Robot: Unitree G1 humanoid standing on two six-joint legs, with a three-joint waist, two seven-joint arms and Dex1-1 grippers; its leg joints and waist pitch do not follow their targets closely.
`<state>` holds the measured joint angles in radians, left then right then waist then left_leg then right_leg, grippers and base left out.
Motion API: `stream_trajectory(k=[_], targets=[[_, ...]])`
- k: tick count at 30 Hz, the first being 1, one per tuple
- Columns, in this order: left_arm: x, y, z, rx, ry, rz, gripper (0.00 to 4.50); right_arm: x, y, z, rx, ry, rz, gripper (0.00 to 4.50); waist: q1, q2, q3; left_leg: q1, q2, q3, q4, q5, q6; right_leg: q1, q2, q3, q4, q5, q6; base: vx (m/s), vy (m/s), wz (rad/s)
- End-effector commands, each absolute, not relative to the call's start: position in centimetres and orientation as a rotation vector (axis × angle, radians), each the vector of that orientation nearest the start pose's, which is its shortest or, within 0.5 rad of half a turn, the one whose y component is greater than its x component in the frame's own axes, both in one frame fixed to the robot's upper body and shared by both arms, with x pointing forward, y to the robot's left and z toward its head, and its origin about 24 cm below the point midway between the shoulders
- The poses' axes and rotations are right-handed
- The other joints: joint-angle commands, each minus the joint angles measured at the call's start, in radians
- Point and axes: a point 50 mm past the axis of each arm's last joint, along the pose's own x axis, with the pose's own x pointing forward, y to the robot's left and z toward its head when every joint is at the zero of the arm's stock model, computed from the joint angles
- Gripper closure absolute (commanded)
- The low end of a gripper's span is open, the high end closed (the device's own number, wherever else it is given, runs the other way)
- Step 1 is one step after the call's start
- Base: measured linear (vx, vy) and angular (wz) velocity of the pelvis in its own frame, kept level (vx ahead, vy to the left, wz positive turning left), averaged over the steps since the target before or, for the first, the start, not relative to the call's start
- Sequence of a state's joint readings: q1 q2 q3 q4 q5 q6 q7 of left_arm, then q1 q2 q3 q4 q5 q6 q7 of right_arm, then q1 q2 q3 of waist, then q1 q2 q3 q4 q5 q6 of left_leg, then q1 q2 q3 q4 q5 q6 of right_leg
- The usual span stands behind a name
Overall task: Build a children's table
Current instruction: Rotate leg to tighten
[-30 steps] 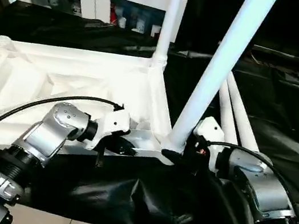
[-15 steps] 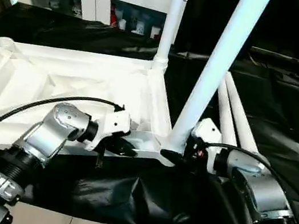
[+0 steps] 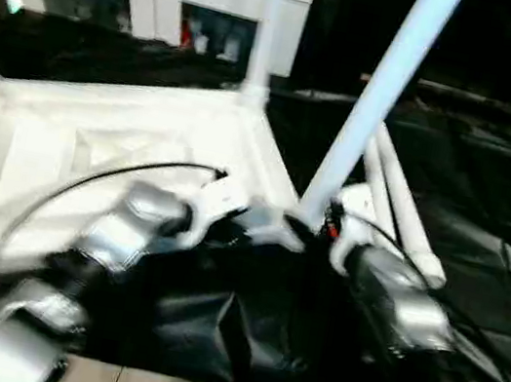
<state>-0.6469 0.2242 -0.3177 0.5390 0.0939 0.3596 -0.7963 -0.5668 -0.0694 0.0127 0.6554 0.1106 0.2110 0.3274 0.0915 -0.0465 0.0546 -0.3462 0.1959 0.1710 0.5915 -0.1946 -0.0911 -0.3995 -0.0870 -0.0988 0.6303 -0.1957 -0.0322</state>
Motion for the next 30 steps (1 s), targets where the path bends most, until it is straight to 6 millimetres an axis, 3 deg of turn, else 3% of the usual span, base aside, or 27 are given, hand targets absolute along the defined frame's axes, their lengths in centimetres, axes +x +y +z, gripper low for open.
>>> stream_trajectory(k=[1,3,5,9,12,21,30], targets=[[33.8,7.4,5.1,0.435,0.465,-0.925,4.5,33.6,-9.5,0.8,0.096,0.456,0.35,1.74,0.0,0.009,-0.06,0.0,0.033,-0.008,-0.074,-0.177,-0.021,0.05,-0.073,0.064,-0.092,-0.27,-0.154,0.0,0.0,0.0],[33.7,6.5,5.0,0.438,0.461,-0.925,4.5,33.8,-8.3,1.2,0.111,0.435,0.374,1.74,0.0,0.008,-0.061,0.0,0.032,-0.01,-0.075,-0.206,-0.018,0.052,-0.072,0.062,-0.096,-0.292,-0.134,0.0,0.0,0.0],[33.8,5.8,5.1,0.436,0.445,-0.929,4.5,34.1,-7.0,1.7,0.131,0.409,0.406,1.18,0.001,0.008,-0.061,0.0,0.031,-0.01,-0.075,-0.207,-0.008,0.051,-0.069,0.062,-0.096,-0.274,-0.128,0.0,0.0,0.0],[33.8,5.4,5.3,0.435,0.425,-0.944,4.5,34.3,-6.3,2.1,0.134,0.388,0.435,0.85,-0.001,0.007,-0.061,-0.001,0.032,-0.012,-0.078,-0.233,-0.001,0.049,-0.072,0.06,-0.1,-0.308,-0.123,0.0,0.0,0.0],[33.7,5.9,5.3,0.437,0.407,-0.984,4.5,34.8,-6.8,2.6,0.061,0.34,0.442,0.69,-0.002,0.006,-0.062,-0.002,0.032,-0.012,-0.078,-0.236,0.0,0.047,-0.073,0.06,-0.103,-0.329,-0.118,0.0,0.0,0.0],[33.3,8.6,5.1,0.469,0.422,-1.051,4.5,33.9,-10.1,3.1,-0.123,0.324,0.687,0.69,0.003,0.004,-0.063,-0.013,0.031,-0.009,-0.073,-0.165,0.044,0.059,-0.068,0.061,-0.091,-0.212,-0.143,0.0,0.0,0.0],[31.9,10.6,5.7,0.474,0.393,-1.262,4.5,33.0,-13.6,4.5,-0.236,0.301,0.808,0.69,0.002,0.006,-0.065,-0.009,0.036,-0.008,-0.074,-0.154,0.052,0.056,-0.069,0.062,-0.089,-0.193,-0.168,0.0,0.0,0.0]])
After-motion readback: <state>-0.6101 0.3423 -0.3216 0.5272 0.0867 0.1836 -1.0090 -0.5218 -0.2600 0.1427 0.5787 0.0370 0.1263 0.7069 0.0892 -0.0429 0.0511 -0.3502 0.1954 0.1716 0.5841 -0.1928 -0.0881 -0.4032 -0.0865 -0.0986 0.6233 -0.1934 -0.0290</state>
